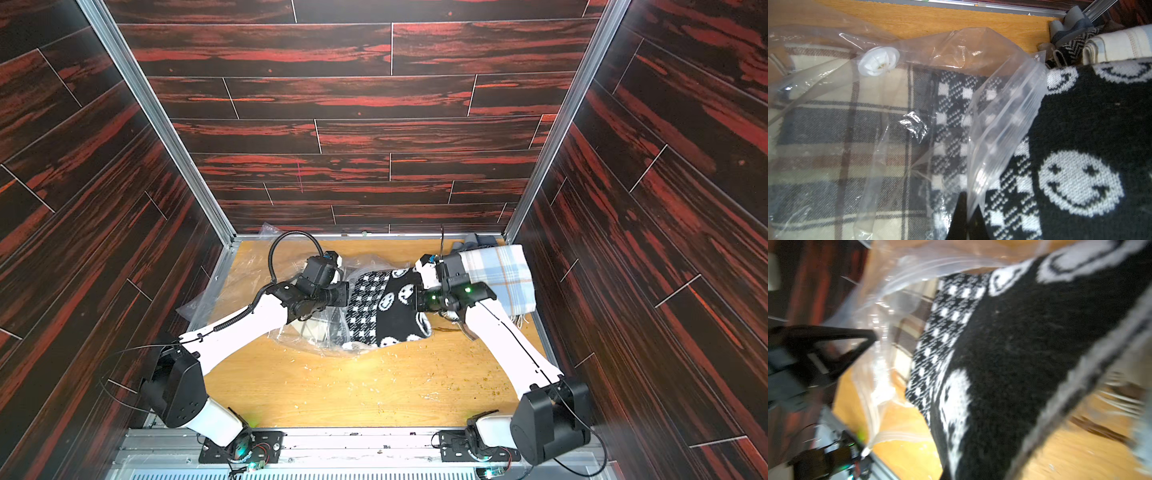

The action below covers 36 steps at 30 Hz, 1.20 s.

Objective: Take the scarf out of the vacuum bag
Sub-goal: Take out the scarf from the vacuum bag, then place the scarf at the center of the board.

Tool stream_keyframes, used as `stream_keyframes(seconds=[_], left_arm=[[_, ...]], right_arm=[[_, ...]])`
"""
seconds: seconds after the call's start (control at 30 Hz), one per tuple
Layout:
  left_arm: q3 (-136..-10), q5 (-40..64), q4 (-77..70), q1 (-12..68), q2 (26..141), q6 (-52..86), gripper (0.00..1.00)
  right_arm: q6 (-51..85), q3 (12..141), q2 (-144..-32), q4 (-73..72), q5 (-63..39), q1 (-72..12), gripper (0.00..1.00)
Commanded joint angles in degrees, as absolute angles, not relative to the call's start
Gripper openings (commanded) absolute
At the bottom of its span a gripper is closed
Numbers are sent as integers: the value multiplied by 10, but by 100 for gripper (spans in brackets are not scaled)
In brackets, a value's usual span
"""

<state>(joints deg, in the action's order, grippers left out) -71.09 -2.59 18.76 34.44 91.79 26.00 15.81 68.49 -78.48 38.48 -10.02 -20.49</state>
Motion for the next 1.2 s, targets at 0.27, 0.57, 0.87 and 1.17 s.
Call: stream_keyframes(seconds=[0.27, 0.57, 0.87, 1.17], left_arm=[[-711, -24, 187, 339, 910, 260, 0], [-704, -22, 188, 339, 903, 261, 0], [-703, -25, 196, 339, 898, 255, 0], [-706, -25, 199, 338, 895, 255, 0]], right_arm=[[126, 803, -811, 547, 156, -201, 2], [115, 882, -829, 598, 212, -194, 2], [90, 1015, -850, 656, 235, -163, 2], [77, 1084, -869, 661, 246, -131, 2]])
